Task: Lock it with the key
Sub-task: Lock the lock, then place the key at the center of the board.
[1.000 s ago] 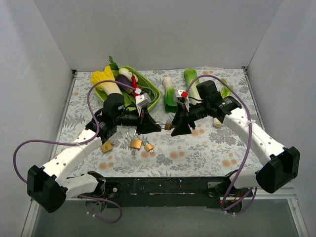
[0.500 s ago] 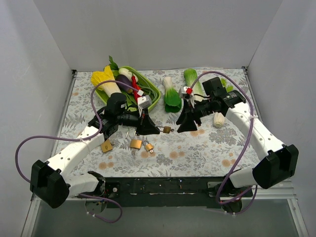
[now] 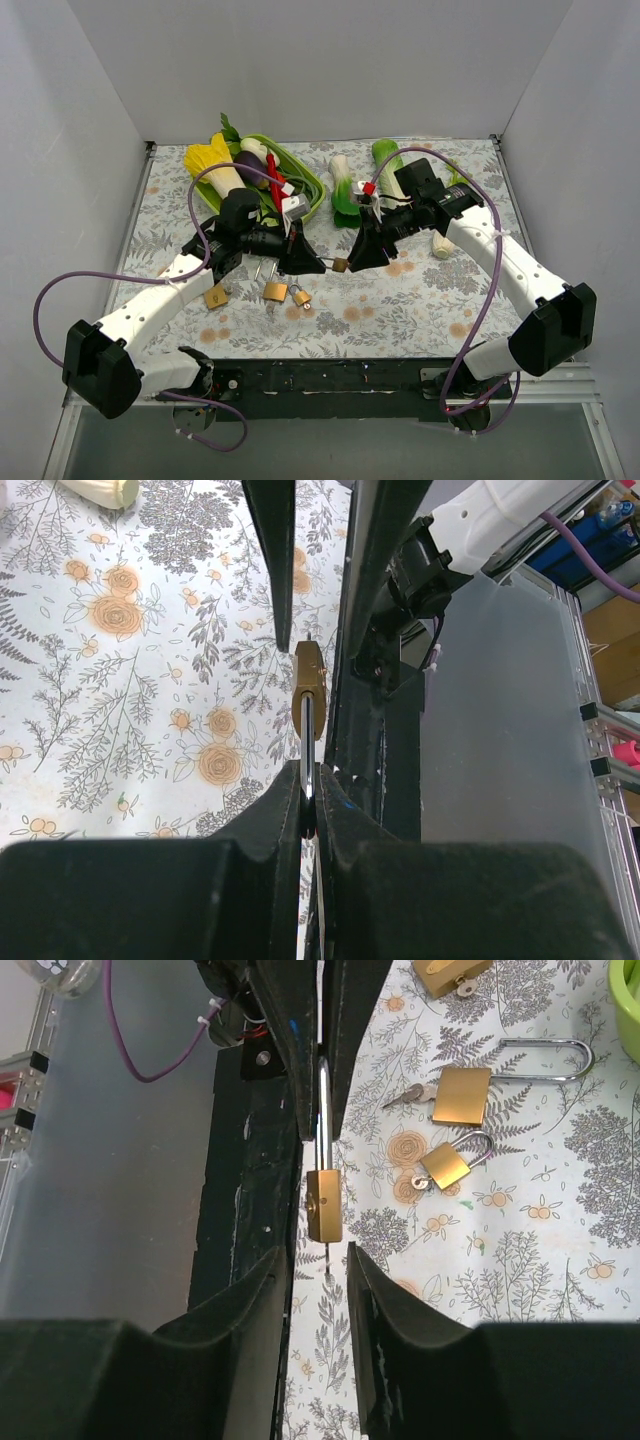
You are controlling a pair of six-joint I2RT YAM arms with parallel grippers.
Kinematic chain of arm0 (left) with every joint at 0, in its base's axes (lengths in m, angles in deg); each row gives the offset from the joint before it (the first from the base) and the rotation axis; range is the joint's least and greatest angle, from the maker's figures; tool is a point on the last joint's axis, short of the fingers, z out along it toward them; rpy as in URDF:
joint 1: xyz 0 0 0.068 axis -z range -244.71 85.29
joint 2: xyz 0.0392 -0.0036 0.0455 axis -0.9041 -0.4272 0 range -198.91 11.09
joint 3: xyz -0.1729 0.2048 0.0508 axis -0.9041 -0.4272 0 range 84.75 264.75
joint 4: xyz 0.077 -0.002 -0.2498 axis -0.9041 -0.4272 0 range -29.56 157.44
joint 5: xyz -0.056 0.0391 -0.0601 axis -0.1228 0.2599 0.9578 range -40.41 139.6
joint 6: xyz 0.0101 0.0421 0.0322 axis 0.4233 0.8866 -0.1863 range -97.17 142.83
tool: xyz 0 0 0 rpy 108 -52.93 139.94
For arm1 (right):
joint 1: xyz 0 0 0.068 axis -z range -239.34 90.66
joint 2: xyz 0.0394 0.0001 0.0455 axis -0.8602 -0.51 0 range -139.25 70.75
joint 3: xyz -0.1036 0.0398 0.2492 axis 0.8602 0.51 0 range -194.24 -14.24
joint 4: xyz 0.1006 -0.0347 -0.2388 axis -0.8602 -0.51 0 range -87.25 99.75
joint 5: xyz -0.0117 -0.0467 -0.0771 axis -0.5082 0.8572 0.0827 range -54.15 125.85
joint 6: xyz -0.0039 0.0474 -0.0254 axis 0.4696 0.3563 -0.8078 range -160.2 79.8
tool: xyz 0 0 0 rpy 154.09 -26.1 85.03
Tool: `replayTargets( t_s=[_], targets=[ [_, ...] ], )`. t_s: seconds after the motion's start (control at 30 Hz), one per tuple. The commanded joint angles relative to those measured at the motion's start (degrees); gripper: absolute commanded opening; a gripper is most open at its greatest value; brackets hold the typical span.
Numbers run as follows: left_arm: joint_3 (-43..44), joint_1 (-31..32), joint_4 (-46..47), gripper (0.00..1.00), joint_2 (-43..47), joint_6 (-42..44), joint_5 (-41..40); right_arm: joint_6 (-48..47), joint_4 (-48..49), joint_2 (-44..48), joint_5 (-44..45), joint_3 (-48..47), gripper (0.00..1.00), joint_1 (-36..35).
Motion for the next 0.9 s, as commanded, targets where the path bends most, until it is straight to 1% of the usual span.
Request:
replayTargets(
  t_s=[0.0, 0.03, 0.07, 0.2, 0.33, 0.37, 0.47, 0.67, 0.77, 0.87],
  targets=[
    [1.4, 0.8, 2.0, 0.0, 1.0, -0.1, 1.1, 0.5, 1.1, -1.0, -0.5, -1.3, 0.37, -0.5],
    [1.3, 0.7, 2.0, 0.0, 1.0, -0.4, 1.1, 0.3, 0.8, -1.1, -0.4, -1.2, 0.36, -0.5],
    [1.4, 0.8, 2.3, 0.0, 1.0, -0.6, 1.3, 0.1, 0.6, -1.1, -0.2, -0.9, 0.33, -0.5],
    [1.1, 0.7, 3.1, 0.0, 1.2, -1.5, 1.1, -0.5, 0.2, -1.1, 0.8, -0.5, 0.26, -0.5],
    [0.8, 0.7, 3.5, 0.0, 1.4, -2.1, 0.6, -1.5, -1.1, -1.1, 1.2, -0.8, 0.17, -0.5],
    [0.8, 0.7, 3.5, 0.0, 1.4, -2.1, 0.6, -1.8, -1.7, -1.1, 1.4, -0.8, 0.12, -0.5],
    [0.5, 0.7, 3.5, 0.0, 1.6, -2.2, -0.1, -3.0, -2.6, -0.9, 1.4, -0.7, 0.01, -0.5],
    [-0.3, -0.3, 3.6, 0.0, 1.8, -1.8, -0.9, -4.5, -5.2, 0.8, 2.4, 0.3, 0.01, 0.4],
    [-0.6, -2.3, 4.4, 0.0, 1.1, -2.0, -0.1, -6.8, -9.0, 1.2, 2.5, 2.3, 0.01, 2.4],
    [-0.1, -3.7, 4.8, 0.0, 0.3, -1.4, 0.7, -10.2, -13.6, 1.6, 2.0, 5.2, 0.01, 6.4]
  ],
)
